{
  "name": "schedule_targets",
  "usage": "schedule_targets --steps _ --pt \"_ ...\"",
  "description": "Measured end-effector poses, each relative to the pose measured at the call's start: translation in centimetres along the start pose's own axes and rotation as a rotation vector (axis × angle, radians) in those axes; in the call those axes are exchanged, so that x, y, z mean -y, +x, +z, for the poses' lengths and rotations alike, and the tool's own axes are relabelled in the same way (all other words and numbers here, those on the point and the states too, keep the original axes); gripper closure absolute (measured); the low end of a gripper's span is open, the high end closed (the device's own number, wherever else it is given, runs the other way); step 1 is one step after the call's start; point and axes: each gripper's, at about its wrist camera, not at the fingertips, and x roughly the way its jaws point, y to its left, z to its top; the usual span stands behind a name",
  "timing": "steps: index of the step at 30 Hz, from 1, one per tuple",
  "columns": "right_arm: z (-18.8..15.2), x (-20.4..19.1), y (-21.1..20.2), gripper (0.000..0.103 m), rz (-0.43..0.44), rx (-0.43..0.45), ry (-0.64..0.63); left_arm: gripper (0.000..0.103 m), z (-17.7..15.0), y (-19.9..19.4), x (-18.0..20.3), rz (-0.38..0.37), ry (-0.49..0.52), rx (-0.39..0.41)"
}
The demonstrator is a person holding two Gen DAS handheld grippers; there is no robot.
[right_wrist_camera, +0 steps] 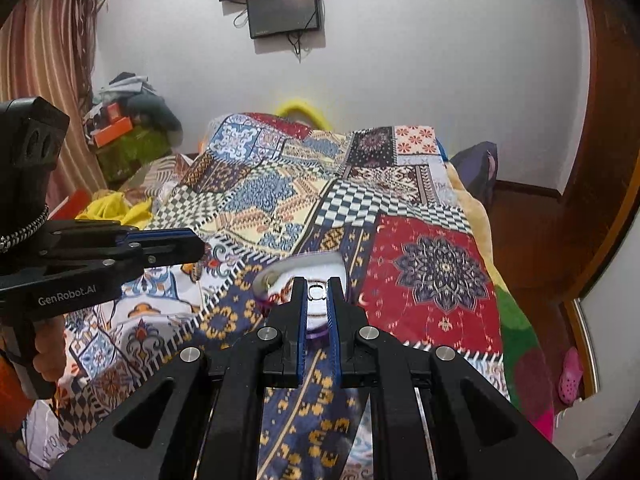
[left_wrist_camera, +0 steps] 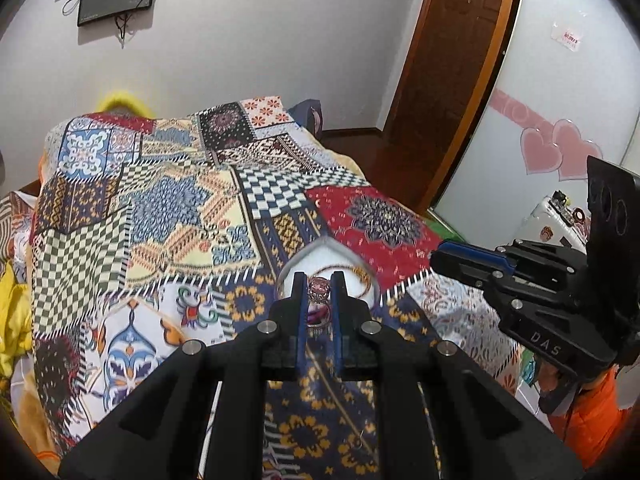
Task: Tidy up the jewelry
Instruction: 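Lower both held pieces into the heart tin and open both grippers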
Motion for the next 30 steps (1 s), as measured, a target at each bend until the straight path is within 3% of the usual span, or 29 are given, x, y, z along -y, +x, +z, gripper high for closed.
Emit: schedule_targets --steps 11,23,30 --pt "1.0 0.6 3.0 0.095 0.032 -0.013 0.027 0.094 2.2 2.8 -0.3 -0.014 -0.005 0.000" --pt "0.7 1.1 7.0 0.095 0.077 -0.127 -0.011 0.094 2.6 8.5 -1.3 -0.041 -0.012 -0.121" --pt "0.4 1.0 8.2 0.094 0.092 -0.175 -0.037 0.094 2.7 9.7 -1.7 -0.055 -0.014 -0.149"
